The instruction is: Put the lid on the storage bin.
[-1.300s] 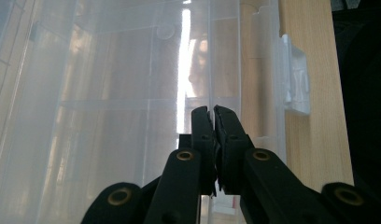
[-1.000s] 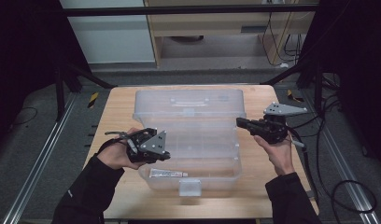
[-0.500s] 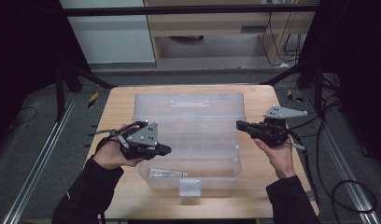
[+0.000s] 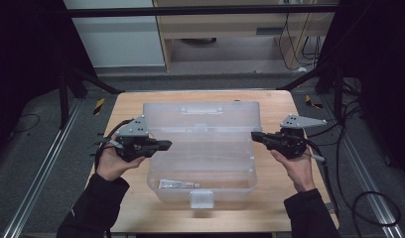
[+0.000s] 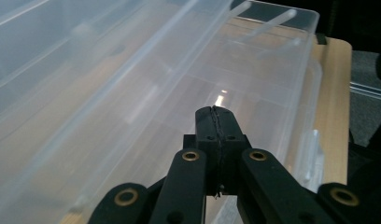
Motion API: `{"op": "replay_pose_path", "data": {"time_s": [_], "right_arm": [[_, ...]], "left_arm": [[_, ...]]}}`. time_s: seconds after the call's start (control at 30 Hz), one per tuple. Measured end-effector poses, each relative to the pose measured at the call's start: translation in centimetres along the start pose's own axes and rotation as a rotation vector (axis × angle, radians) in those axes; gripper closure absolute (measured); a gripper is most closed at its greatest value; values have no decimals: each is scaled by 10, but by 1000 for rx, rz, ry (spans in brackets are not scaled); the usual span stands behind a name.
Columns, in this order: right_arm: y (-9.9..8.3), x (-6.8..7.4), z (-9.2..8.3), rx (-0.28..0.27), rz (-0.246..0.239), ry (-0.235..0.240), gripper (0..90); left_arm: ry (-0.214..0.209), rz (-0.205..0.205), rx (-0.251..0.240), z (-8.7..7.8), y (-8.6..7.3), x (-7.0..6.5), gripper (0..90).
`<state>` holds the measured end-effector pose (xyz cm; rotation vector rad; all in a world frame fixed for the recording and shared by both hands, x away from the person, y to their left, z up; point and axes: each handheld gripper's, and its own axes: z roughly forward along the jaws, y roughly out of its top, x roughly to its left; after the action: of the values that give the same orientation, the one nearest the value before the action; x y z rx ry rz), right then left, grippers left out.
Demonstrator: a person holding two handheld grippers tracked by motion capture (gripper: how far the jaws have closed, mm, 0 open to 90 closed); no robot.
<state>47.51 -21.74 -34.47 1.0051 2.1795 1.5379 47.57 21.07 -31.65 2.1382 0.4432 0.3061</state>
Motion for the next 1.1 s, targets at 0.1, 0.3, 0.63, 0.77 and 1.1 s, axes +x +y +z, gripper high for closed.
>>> {"op": "replay_pose_path", "data": {"time_s": [0.1, 0.3, 0.63, 0.77, 1.1], "right_arm": [[-1, 1, 0, 6, -5, 1, 900], [-4, 2, -1, 12, -6, 6, 900], [-8, 5, -7, 33, -24, 4, 900], [-9, 8, -9, 43, -33, -2, 900], [-23, 17, -17, 90, -60, -26, 900]], "left_arm": [[19, -36, -17, -7, -8, 6, 900], [76, -85, -16, -21, -22, 21, 900], [93, -139, -11, -24, -39, 31, 900], [88, -148, -20, -24, -44, 29, 900], [85, -142, -13, -26, -60, 16, 899]]}}
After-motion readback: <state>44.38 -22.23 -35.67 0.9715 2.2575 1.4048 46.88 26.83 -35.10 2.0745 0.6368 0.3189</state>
